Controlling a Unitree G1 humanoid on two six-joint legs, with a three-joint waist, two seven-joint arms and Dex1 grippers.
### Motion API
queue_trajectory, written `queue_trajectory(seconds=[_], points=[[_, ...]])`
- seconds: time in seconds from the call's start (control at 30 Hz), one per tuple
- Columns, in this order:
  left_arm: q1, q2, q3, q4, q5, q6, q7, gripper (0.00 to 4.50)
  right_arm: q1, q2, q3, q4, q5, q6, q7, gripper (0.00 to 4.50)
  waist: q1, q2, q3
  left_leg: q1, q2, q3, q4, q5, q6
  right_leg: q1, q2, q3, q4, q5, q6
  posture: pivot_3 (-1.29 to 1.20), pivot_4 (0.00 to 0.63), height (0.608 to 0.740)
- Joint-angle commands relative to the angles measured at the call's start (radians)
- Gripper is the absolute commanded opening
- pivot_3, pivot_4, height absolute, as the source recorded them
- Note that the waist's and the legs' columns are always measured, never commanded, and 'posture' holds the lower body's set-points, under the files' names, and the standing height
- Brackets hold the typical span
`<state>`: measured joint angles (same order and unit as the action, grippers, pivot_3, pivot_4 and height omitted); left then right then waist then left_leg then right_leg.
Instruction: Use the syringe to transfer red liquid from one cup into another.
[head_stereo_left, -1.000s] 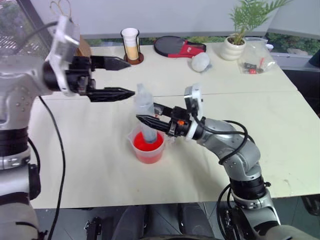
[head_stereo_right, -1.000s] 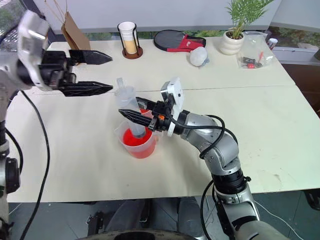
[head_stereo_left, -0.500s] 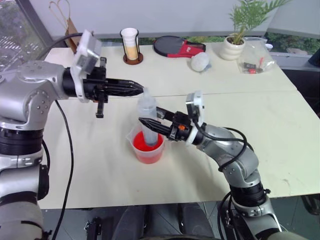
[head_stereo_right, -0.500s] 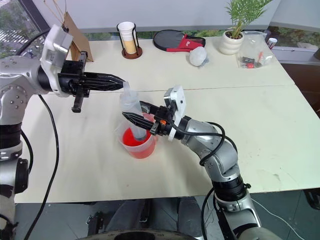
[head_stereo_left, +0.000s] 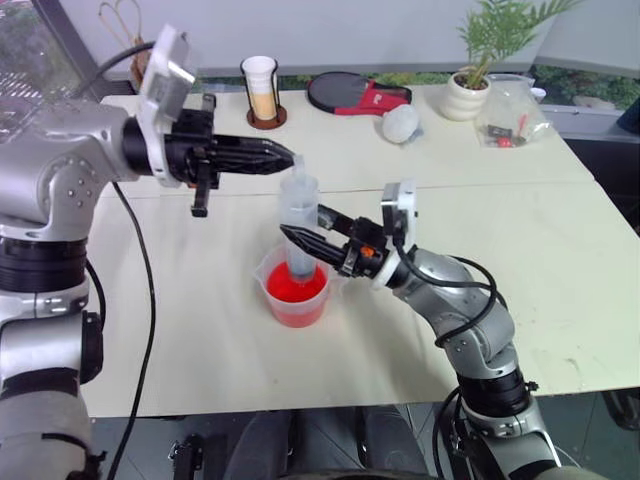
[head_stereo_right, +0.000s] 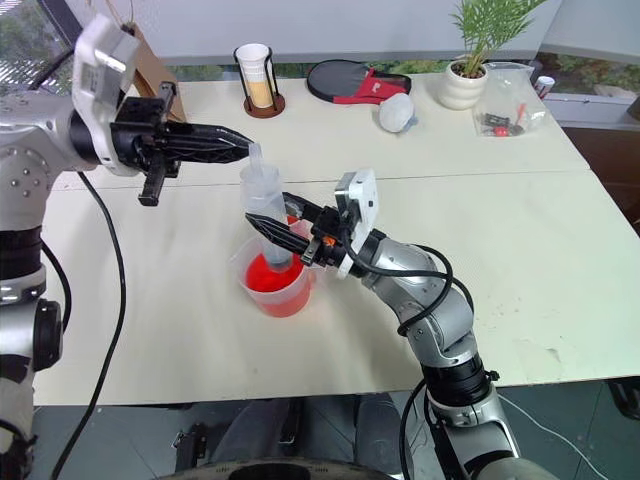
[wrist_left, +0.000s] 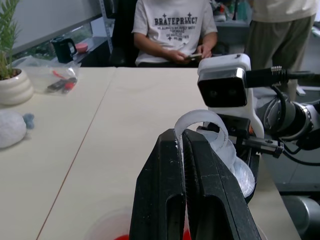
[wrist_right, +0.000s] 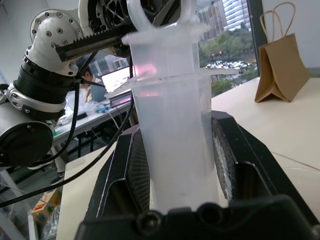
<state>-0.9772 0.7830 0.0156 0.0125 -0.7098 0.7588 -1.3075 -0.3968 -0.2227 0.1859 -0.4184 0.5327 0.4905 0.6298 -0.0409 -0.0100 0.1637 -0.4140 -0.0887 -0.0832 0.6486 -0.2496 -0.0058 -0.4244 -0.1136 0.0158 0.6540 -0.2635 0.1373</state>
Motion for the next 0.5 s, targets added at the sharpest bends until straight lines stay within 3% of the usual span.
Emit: queue_trajectory(seconds=[0.03, 0.33, 0.5], points=[[-0.083, 0.011, 0.113, 0.021, -0.027, -0.027, 0.05, 0.06, 0.027, -0.011, 0.07, -0.008, -0.008, 0.029, 0.027, 1.39, 0.0, 0.0, 0.0, 0.0, 0.0, 0.0, 0.0, 0.0, 0.0, 0.0, 0.0, 0.0, 0.0, 0.0, 0.0, 0.0, 0.15, 0.739], [-0.066, 0.021, 0.104, 0.044, -0.026, -0.021, 0.033, 0.06, 0.024, -0.006, 0.056, -0.001, -0.013, 0.032, 0.014, 1.39, 0.0, 0.0, 0.0, 0.0, 0.0, 0.0, 0.0, 0.0, 0.0, 0.0, 0.0, 0.0, 0.0, 0.0, 0.0, 0.0, 0.15, 0.739], [-0.015, 0.067, 0.106, 0.067, -0.02, -0.001, 0.022, 1.79, -0.036, 0.001, -0.014, -0.019, 0.058, 0.095, -0.012, 1.39, -0.001, 0.0, 0.0, 0.0, 0.0, 0.0, 0.0, 0.0, 0.0, 0.0, 0.0, 0.0, 0.0, 0.0, 0.0, 0.0, 0.15, 0.739]])
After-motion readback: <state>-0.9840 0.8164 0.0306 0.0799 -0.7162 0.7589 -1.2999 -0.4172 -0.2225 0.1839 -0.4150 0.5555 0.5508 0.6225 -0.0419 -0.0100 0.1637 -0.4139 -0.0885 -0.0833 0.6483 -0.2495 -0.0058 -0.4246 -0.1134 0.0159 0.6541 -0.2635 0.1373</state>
